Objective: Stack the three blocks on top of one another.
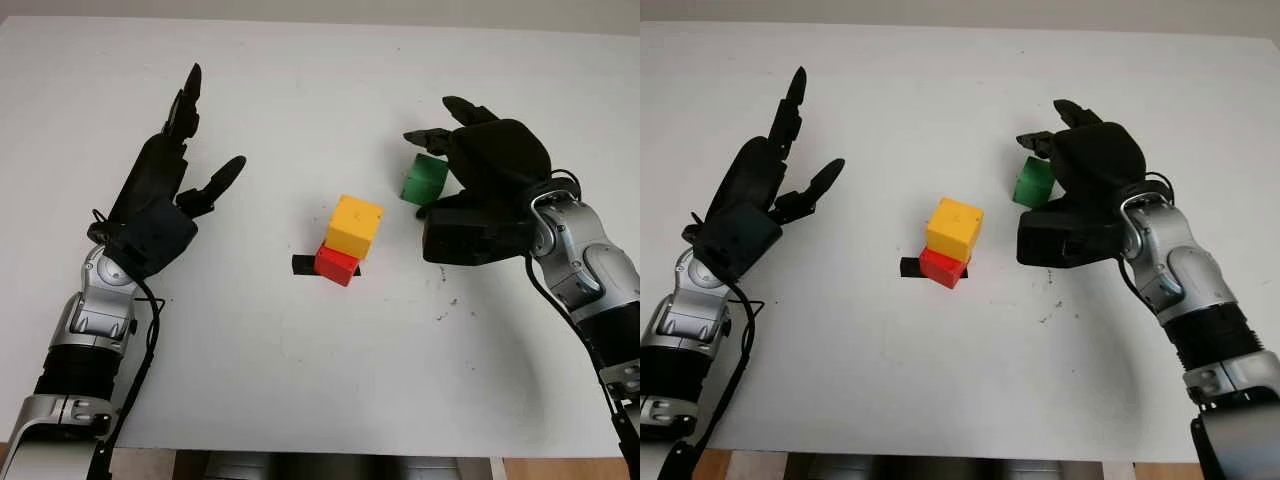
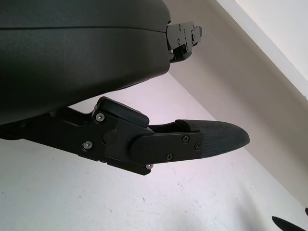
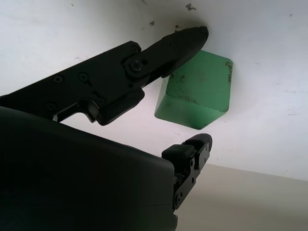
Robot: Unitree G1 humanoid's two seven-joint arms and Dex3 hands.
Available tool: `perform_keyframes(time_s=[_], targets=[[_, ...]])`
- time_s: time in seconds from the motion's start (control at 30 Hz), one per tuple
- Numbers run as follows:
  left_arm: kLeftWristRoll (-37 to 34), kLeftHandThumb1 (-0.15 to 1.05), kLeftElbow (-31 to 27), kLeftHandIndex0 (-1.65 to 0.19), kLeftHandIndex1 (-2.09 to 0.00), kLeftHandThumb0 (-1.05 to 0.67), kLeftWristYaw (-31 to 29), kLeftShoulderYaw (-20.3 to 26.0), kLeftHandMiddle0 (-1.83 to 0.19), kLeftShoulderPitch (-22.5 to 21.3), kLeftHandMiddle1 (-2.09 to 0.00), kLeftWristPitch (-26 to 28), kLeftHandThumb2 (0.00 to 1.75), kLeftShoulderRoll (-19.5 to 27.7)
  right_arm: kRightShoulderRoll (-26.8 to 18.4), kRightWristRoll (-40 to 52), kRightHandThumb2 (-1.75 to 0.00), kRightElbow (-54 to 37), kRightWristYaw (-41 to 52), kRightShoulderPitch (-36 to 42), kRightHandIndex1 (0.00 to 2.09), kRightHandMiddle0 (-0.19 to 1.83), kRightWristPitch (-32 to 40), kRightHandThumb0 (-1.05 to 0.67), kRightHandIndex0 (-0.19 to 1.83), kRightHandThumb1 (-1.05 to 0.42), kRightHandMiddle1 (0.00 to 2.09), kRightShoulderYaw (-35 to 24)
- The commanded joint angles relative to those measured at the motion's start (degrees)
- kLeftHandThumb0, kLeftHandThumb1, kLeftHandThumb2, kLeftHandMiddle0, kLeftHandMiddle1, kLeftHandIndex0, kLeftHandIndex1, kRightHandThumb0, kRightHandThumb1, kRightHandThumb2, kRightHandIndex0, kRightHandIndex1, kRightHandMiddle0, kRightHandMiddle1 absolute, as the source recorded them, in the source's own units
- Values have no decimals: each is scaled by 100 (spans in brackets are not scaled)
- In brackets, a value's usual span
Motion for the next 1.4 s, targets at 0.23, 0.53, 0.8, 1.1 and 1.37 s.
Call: perform_keyframes(time_s=[0.23,0.53,0.8,1.1,1.37], targets=[[38,105,68,19,-3,-80,3,-40,19,54,-3,-143,47,125,-11,195,-5,107,-46,84,9,52,-28,-63,16,-84,10,-110],[3,105,82,19,-3,-78,1,-41,19,75,-1,-186,46,116,68,632,-6,223,23,100,8,53,-48,-59,18,-86,9,-192],[-17,105,80,19,-4,-77,-2,-33,19,95,-1,-210,46,105,123,672,-6,318,-225,115,11,70,-19,-52,29,-88,14,-211],[-117,105,97,19,-3,-76,-87,-31,19,110,0,-232,42,98,182,479,-5,549,-669,51,13,91,27,-47,43,-89,25,-113],[-105,105,159,19,-3,-75,-82,-35,19,88,0,-322,41,117,105,-61,-5,696,-1033,-21,6,69,155,-50,50,-91,98,92]])
